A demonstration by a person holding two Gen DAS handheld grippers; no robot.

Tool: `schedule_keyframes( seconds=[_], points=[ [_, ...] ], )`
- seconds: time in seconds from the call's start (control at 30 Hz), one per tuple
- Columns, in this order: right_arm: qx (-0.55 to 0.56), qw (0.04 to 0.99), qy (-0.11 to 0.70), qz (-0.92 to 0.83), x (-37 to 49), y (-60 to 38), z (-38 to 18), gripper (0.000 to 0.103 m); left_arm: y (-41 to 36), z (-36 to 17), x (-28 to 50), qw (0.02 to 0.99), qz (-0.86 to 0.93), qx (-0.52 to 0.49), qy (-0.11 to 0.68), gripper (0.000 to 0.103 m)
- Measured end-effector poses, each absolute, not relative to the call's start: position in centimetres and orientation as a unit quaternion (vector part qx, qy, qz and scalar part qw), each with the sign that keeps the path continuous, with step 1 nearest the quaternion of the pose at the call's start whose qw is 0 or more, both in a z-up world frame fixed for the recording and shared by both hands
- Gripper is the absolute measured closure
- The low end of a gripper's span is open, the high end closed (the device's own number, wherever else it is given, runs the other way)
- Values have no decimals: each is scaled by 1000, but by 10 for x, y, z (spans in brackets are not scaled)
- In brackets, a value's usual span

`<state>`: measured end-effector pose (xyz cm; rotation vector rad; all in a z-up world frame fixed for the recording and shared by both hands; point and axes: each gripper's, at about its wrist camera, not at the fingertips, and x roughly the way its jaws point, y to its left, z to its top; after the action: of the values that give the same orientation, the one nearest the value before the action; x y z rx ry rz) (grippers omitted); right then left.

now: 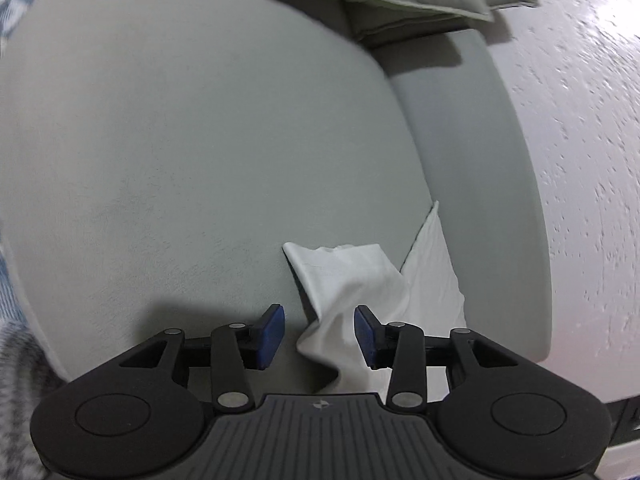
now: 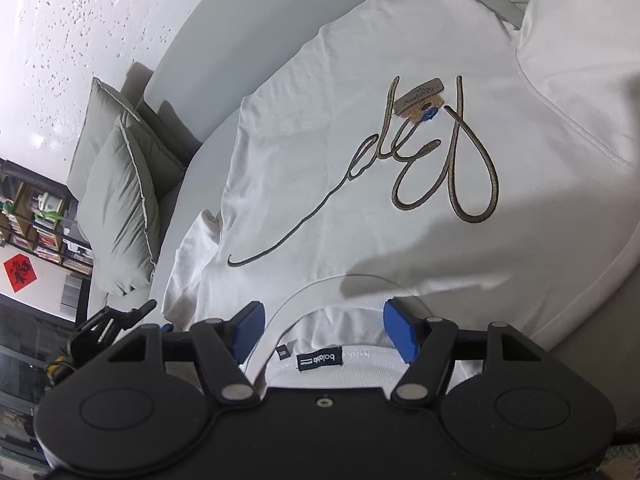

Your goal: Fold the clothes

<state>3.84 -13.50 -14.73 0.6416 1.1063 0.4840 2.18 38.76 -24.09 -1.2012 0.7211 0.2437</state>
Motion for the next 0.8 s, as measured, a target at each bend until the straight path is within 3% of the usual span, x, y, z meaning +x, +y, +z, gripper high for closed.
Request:
schedule_keyframes(
  seconds=[0.2,0.4,0.53,0.63,0.7,0.8],
  points=[
    [284,780,510,226,39,-129,-145,34,400,-249,54,745,119,-555,349,78],
    [284,779,510,228,39,-129,-146,33,402,-248,58,750,111,-559,335,103],
    [276,781,510,230,39,-127,-146,32,355,-179,46,906,142,-308,253,103],
    [269,782,511,234,39,-127,-145,32,305,-162,35,952,168,-109,230,102],
    [266,783,511,235,40,-127,-145,32,293,-171,44,941,191,-51,273,101],
    [274,779,513,235,41,-128,-145,31,323,-199,69,888,238,-99,381,99]
  ],
)
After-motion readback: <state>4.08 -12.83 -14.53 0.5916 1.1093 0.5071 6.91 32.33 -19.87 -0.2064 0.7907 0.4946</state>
